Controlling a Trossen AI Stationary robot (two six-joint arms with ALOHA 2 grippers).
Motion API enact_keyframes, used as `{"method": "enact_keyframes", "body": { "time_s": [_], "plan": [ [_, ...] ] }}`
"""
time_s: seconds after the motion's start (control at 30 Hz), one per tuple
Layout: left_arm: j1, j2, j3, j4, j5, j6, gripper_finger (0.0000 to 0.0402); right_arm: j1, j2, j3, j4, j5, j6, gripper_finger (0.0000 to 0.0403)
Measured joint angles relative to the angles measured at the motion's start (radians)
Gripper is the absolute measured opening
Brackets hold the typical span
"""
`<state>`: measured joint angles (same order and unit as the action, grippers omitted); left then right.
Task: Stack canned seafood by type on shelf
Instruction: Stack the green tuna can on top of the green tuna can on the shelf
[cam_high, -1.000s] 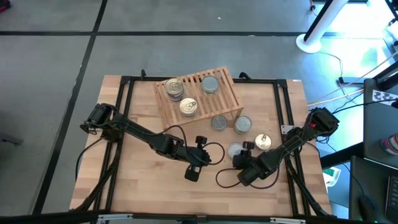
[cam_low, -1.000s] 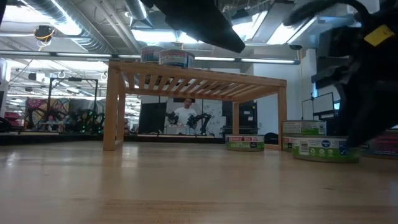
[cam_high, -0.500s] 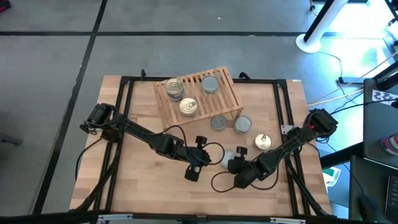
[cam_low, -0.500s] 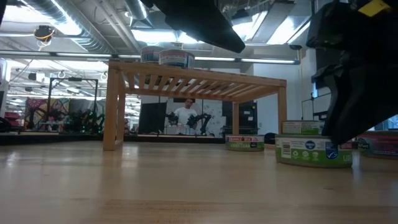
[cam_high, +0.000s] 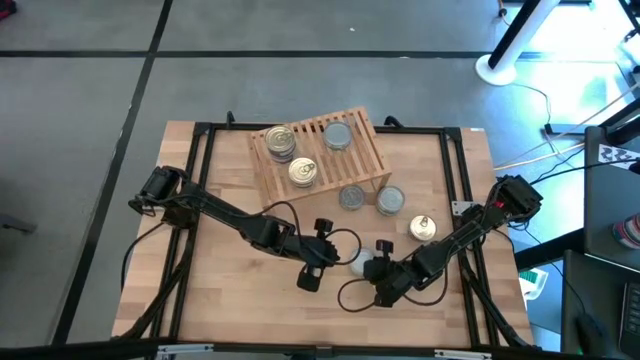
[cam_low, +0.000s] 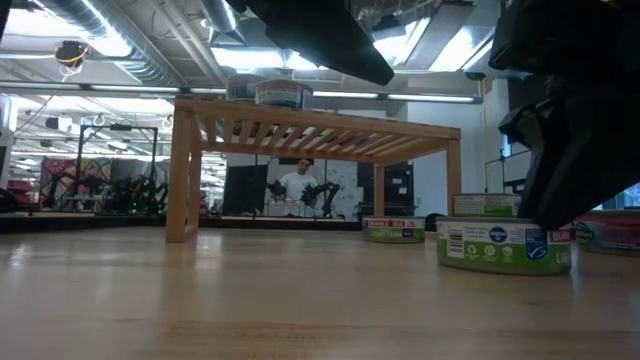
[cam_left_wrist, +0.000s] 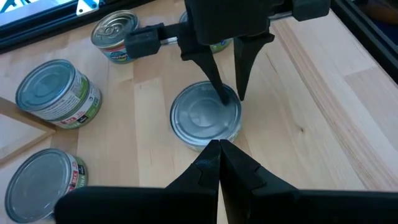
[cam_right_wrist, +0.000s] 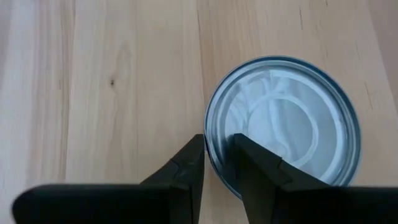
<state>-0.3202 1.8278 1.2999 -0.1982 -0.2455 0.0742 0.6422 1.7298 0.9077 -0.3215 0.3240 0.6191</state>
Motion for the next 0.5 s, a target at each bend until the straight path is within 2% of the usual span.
{"method": "enact_keyframes", "body": {
  "time_s": [0.1,0.23,0.37,0.5],
  "plan": [
    [-0.007,0.0,0.0,0.0,0.007,0.02,0.0003,0.0,0.001,0.0,0.026,-0.005,-0.001,0.0085],
    [-0.01,0.0,0.0,0.0,0.088,0.097,0.0014,0.0,0.001,0.0,0.04,-0.011,-0.025,0.0085],
    [-0.01,0.0,0.0,0.0,0.114,0.143,0.0045,0.0,0.001,-0.001,0.041,-0.006,-0.026,0.0079],
    [-0.012,0.023,0.001,0.024,0.114,0.171,0.0084,0.0,0.002,-0.001,0.062,-0.006,-0.026,0.0047]
  ]
}}
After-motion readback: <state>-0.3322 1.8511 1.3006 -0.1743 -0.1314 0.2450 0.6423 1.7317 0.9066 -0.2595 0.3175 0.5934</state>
